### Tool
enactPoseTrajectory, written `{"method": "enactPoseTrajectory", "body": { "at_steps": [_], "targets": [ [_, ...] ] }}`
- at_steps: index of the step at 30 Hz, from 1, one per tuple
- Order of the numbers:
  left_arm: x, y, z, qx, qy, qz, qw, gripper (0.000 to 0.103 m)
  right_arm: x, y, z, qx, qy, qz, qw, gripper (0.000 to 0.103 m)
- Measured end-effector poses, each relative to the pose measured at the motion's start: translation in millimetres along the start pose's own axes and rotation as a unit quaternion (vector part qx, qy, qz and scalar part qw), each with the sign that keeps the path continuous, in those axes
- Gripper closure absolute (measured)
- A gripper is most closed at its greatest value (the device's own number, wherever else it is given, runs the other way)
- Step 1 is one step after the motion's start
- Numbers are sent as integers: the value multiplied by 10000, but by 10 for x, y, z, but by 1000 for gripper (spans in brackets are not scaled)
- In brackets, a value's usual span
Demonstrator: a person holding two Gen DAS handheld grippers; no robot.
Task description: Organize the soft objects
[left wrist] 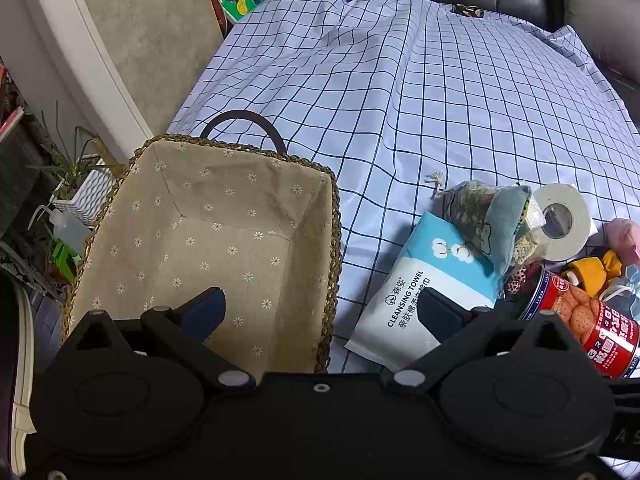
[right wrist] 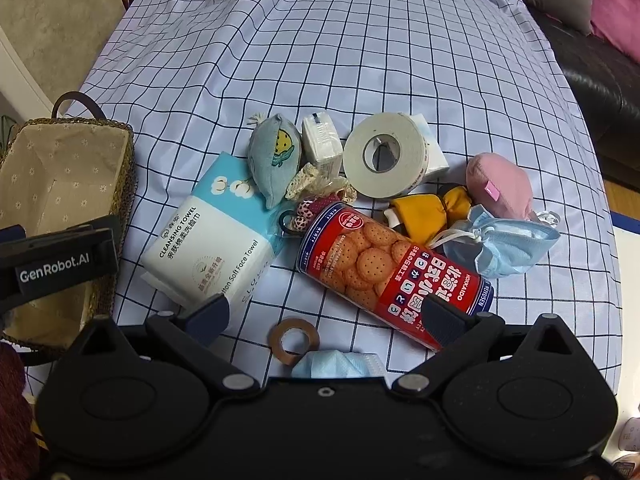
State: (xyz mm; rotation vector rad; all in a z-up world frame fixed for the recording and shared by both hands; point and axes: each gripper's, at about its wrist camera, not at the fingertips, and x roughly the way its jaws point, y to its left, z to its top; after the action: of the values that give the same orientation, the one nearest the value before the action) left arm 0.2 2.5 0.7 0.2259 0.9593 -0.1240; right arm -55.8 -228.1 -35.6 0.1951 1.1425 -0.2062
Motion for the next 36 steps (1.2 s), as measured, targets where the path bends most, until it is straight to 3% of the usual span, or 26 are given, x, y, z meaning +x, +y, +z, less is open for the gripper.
{"method": "enactPoseTrajectory", "body": {
  "at_steps": [36],
  "targets": [
    [2, -22, -15, 67, 3, 32, 10000, 4, 16, 42, -17, -78, 63, 13, 9999, 1]
  ]
}}
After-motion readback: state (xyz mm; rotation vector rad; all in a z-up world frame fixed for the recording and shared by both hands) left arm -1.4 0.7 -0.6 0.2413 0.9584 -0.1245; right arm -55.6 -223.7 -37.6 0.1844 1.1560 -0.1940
